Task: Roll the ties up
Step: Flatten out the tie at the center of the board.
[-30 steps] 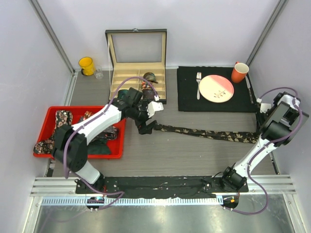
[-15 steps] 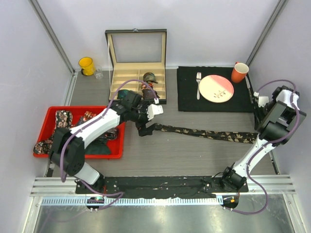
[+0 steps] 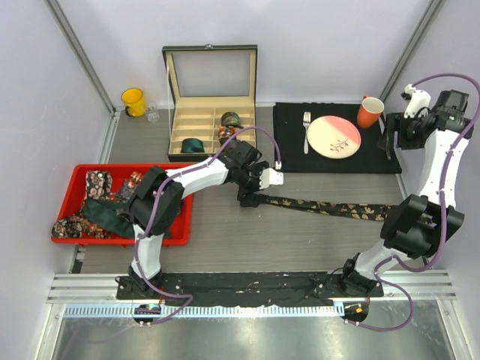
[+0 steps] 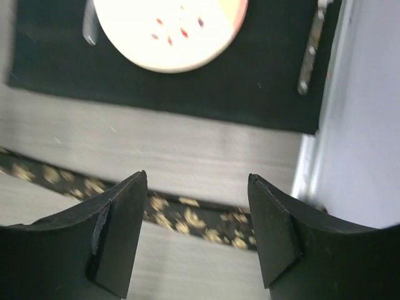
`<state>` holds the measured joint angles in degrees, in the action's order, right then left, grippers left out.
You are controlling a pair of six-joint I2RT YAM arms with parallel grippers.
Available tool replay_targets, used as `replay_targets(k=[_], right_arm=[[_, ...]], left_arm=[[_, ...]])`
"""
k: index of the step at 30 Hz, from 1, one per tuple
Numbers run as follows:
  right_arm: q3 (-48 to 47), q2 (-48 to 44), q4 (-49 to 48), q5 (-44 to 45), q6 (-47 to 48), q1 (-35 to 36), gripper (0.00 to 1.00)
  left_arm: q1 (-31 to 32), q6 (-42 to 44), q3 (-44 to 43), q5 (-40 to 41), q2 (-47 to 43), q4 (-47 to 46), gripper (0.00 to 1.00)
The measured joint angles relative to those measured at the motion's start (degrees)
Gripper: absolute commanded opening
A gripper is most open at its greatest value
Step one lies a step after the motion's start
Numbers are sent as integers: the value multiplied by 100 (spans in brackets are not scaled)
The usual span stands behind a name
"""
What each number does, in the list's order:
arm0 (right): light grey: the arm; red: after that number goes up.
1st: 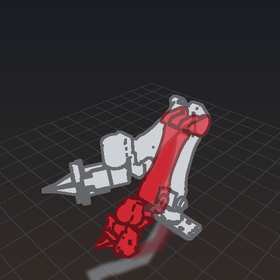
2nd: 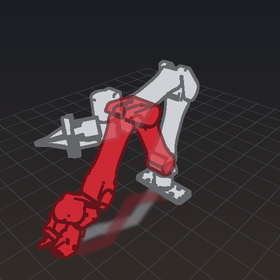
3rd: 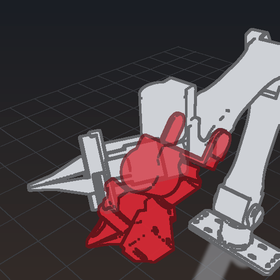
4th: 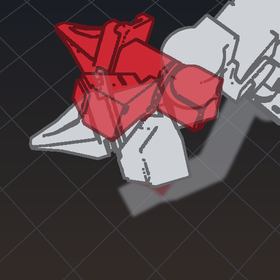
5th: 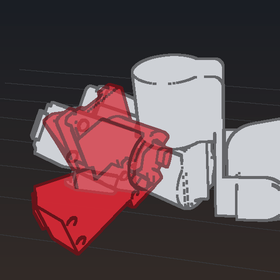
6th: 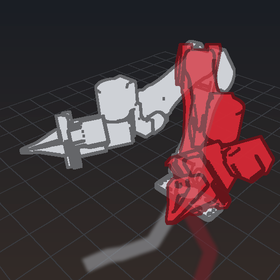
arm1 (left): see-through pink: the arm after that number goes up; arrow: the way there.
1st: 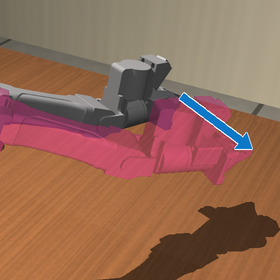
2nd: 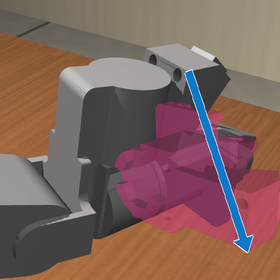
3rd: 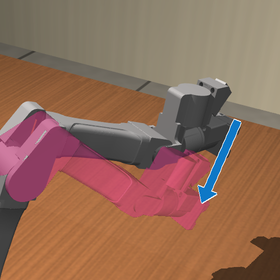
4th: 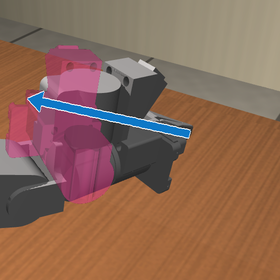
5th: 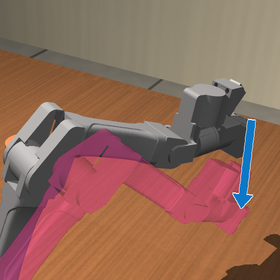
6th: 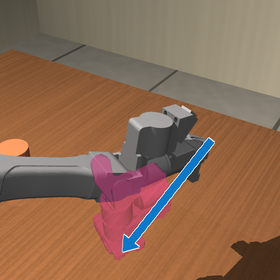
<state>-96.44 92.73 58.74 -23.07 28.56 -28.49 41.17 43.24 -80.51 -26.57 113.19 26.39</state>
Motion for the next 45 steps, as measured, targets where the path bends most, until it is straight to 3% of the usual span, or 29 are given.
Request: replay_targets(k=[3,5,6,11,17,20,22,26,29,32,37,40,41,45], right_arm=[[13,-44,-282,-437,-404,-15,89],[17,22,-273,-793,-468,2,90],[17,63,-208,-927,-452,28,91],[380,138,251,-1410,-181,575,90],[1825,-48,363,-1707,-133,1384,83],[2446,-149,334,-1840,-280,1683,77],[2728,-214,227,-1965,-479,1873,74],[3217,-302,-372,-2271,-1163,2371,68],[3587,-302,-927,-2422,-1810,2857,61],[3866,-302,-1434,-2487,-2479,3340,56],[4118,-280,-2275,-2575,-3506,3906,46],[4164,-190,-2894,-2579,-4157,4205,33],[4172,-155,-3077,-2575,-4312,4297,22],[4199,160,-3886,-2553,-4966,4848,12]], left_arm=[[52,127,-11,55,155,42,91],[92,181,-15,144,260,61,85],[114,179,-26,133,310,90,77],[195,162,35,175,258,210,53],[236,-92,1027,317,-492,286,41],[234,-382,1458,426,-861,396,39],[234,-564,1746,520,-1108,428,39],[234,-831,2081,699,-1403,402,73],[234,-1010,2212,813,-1572,389,81],[190,-1161,2365,800,-1886,317,83],[-122,-1158,2955,549,-3274,151,84],[-323,-1008,3279,404,-3871,105,83],[-378,-946,3381,380,-3965,109,83],[-514,-704,3807,339,-4072,146,83]])
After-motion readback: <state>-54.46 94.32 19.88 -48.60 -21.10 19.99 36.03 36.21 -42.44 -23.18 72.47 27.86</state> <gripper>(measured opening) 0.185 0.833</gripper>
